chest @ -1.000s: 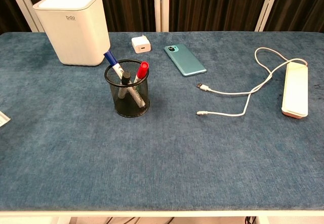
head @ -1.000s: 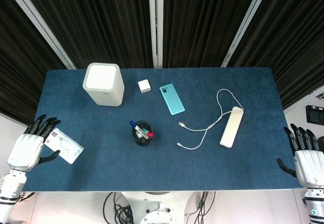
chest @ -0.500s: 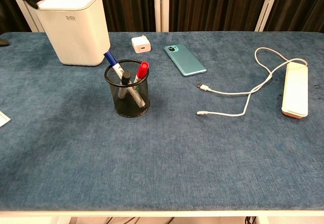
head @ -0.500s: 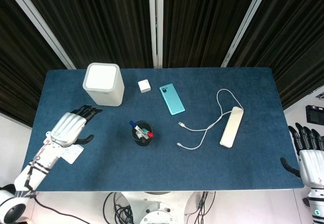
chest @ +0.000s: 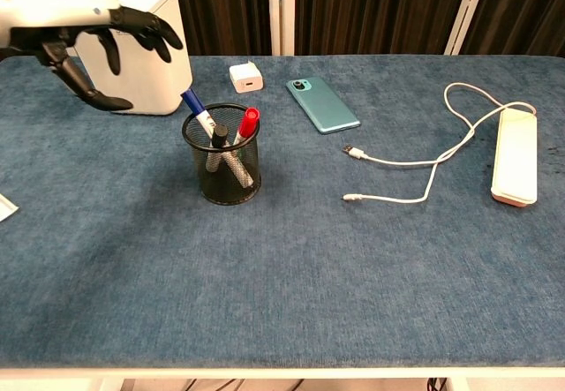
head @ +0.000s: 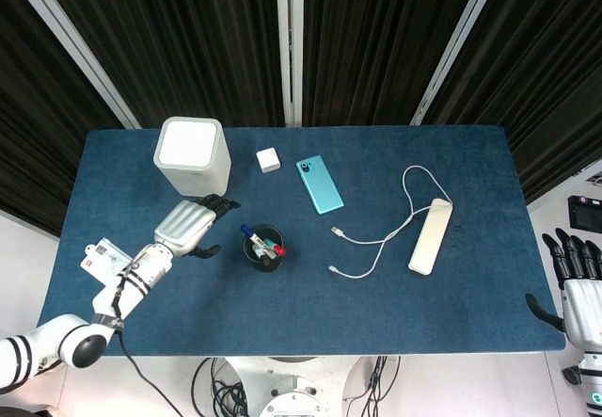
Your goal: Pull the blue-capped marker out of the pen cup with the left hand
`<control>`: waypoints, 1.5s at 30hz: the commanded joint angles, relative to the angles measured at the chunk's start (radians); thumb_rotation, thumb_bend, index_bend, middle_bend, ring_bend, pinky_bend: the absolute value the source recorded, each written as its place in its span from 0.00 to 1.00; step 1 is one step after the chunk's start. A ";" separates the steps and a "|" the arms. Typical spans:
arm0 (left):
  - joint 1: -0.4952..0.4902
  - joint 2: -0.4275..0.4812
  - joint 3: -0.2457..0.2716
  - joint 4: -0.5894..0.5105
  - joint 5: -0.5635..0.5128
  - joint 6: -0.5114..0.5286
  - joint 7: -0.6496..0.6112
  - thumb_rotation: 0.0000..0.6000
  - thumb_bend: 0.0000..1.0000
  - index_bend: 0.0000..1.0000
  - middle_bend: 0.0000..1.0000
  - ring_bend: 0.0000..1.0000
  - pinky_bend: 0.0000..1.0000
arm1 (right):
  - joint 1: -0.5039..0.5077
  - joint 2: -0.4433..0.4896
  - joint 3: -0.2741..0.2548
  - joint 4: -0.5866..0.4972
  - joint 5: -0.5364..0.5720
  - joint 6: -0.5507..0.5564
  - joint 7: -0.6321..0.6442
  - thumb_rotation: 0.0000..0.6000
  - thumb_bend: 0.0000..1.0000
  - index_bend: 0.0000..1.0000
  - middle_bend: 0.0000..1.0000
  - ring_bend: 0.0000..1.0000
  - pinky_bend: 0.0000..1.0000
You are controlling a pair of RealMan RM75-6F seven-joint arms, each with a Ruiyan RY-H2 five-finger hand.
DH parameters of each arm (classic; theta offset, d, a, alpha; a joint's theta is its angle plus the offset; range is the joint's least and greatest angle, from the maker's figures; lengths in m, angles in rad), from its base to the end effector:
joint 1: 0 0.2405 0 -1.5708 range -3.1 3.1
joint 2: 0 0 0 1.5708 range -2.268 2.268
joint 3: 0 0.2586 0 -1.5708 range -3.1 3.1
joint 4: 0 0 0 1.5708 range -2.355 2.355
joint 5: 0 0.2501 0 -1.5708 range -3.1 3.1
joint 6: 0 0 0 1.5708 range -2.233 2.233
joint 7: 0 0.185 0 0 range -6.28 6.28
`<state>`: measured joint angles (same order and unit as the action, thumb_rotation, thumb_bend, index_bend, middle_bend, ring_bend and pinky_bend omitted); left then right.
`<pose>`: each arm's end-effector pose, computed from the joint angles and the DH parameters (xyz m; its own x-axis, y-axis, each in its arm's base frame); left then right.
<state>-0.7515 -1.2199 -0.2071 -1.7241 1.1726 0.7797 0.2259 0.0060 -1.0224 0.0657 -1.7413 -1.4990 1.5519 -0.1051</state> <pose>-0.1259 0.3865 -0.0041 0.4787 0.3368 0.8108 0.8329 -0.4662 -0.2981 -0.3188 -0.2026 0.1553 0.4624 0.0421 0.8857 -0.8860 0.0596 0.4598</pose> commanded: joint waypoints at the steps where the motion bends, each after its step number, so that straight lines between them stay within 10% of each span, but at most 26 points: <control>1: -0.028 -0.020 0.004 0.016 -0.020 -0.015 0.025 1.00 0.29 0.17 0.19 0.15 0.37 | 0.001 0.003 0.001 -0.001 0.003 -0.003 0.002 1.00 0.17 0.00 0.00 0.00 0.00; 45: -0.134 -0.167 0.039 0.139 -0.089 0.023 -0.004 1.00 0.33 0.51 0.52 0.54 0.71 | 0.013 -0.001 0.019 0.038 0.050 -0.035 0.043 1.00 0.18 0.00 0.00 0.00 0.00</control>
<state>-0.8854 -1.3869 -0.1677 -1.5852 1.0828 0.8025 0.2216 0.0189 -1.0233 0.0848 -1.7031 -1.4491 1.5172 -0.0621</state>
